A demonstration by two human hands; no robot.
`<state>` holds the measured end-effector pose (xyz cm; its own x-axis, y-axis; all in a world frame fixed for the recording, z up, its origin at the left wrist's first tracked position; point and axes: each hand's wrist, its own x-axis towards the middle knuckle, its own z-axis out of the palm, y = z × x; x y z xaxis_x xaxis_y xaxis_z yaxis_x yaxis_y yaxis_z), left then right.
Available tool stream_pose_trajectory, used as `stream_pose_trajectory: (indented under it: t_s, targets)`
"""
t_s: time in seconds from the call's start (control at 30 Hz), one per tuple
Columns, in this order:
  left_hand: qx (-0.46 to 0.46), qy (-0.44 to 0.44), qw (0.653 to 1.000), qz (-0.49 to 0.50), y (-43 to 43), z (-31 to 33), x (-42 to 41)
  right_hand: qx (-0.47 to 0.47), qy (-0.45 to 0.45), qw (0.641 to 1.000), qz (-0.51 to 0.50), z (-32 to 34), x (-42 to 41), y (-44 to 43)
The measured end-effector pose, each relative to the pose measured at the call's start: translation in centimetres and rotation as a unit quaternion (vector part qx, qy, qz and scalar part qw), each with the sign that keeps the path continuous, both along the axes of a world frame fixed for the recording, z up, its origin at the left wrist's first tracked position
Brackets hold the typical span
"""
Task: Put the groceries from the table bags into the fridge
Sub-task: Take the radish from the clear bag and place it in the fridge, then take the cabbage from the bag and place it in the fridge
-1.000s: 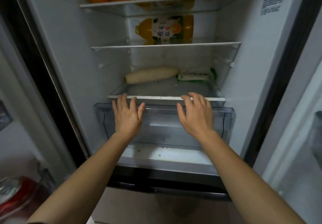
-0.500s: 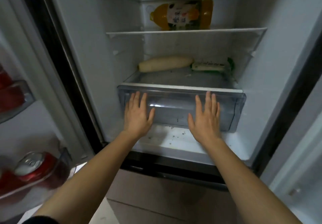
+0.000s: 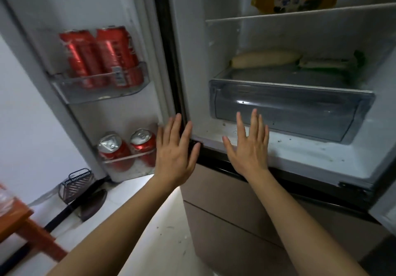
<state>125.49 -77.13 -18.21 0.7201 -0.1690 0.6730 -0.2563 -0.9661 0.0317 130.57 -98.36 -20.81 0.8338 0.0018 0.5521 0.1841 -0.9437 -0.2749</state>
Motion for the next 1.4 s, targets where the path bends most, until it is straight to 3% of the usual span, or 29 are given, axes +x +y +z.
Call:
stream_pose_trajectory:
  t_s: [0.13, 0.23, 0.53, 0.8, 1.07, 1.4]
  targets:
    - [-0.002, -0.067, 0.997, -0.028, 4.9, 0.5, -6.7, 0.019, -0.051, 0.998, 0.026, 1.3, -4.7, 5.1]
    - [-0.013, -0.093, 0.996, 0.004, 10.7, -0.1, -12.8, 0.031, -0.081, 0.995, 0.049, 1.2, -9.3, 10.0]
    - [-0.040, -0.006, 0.966, 0.254, 33.4, -1.3, -33.8, 0.015, -0.068, 0.974, 0.214, 0.1, -23.9, 33.2]
    - [-0.057, 0.046, 0.896, 0.437, 49.5, -3.9, -47.4, -0.023, -0.026, 0.919, 0.393, -3.0, -31.9, 54.7]
    - [-0.068, 0.128, 0.830, 0.538, 63.7, -8.0, -49.6, -0.041, 0.039, 0.888, 0.456, -7.8, -31.2, 72.2]
    - [-0.104, 0.145, 0.773, 0.609, 80.0, -6.0, -49.5, -0.028, 0.110, 0.830, 0.546, -5.2, -29.0, 93.6]
